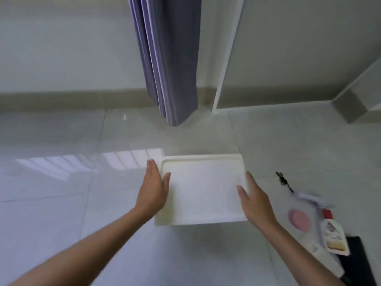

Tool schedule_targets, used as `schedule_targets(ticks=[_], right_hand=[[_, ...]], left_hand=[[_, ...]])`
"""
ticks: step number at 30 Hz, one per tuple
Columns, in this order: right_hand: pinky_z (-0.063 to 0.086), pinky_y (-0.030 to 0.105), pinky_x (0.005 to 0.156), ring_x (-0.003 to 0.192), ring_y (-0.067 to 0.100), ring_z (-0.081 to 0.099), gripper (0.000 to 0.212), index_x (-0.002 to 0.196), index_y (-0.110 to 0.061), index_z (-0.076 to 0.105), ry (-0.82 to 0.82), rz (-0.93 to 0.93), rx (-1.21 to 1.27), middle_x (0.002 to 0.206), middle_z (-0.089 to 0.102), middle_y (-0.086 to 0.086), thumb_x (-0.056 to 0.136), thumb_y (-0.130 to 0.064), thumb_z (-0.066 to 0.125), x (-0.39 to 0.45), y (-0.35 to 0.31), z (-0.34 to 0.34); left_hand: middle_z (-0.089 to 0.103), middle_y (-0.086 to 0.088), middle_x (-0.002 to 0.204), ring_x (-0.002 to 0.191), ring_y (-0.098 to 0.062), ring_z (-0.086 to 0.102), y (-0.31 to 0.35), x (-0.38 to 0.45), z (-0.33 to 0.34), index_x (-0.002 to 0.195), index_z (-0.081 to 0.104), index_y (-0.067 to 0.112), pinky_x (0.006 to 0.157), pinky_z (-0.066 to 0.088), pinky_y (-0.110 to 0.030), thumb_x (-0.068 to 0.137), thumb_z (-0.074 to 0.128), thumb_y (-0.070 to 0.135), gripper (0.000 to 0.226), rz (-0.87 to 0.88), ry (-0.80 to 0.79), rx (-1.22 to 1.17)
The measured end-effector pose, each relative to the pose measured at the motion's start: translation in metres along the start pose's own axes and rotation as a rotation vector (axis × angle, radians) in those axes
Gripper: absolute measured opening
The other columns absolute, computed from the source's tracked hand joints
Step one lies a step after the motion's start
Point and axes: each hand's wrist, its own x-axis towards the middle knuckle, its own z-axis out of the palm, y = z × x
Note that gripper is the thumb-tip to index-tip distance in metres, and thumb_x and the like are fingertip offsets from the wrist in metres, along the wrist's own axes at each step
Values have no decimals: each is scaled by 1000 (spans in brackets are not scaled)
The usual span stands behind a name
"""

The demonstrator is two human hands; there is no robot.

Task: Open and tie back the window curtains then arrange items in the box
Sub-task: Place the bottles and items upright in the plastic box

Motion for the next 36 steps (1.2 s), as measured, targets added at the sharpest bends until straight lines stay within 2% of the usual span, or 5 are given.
schedule_targets(ticks=[4, 10, 21, 28, 36], right_hand=[[33, 40, 109, 138, 35, 35, 53, 153, -23, 19, 137, -86, 9, 152, 36, 7, 102, -21, 36, 3, 26, 25], [8, 45, 120, 144, 16, -8, 49, 153, -23, 18, 197, -118, 13, 159, 16, -3, 105, -17, 26, 1, 27, 31], [23, 20, 106, 137, 18, 38, 48, 148, -17, 34, 330, -301, 177, 149, 41, -1, 101, -13, 43, -10, -49, 12], [49, 33, 84, 102, 28, 62, 35, 118, -17, 57, -158, -535, 66, 113, 66, 6, 83, -15, 59, 23, -215, 92], [37, 26, 79, 115, 28, 51, 48, 136, -8, 39, -542, -187, -42, 134, 49, 13, 91, -19, 51, -24, -221, 243]], left_hand=[[17, -2, 159, 143, -19, 23, -28, 3, 35, 152, 3, 12, 115, 22, -33, 102, 32, 29, 60, 48, 47, -162], [49, -1, 136, 124, -21, 47, -31, 5, 51, 143, 29, 21, 105, 38, -42, 98, 32, 21, 45, 143, 202, -345], [55, 5, 129, 106, -7, 51, -21, -9, -22, 141, 37, 24, 85, 35, -18, 101, 38, 26, 40, 169, 400, -518], [63, -21, 110, 98, -37, 57, -158, -10, -113, 126, 55, 14, 82, 44, -40, 91, 39, 8, 39, -179, 751, -218], [48, -30, 130, 115, -44, 49, -281, -71, -85, 138, 32, -4, 91, 40, -43, 97, 35, 7, 43, -651, 440, 33]])
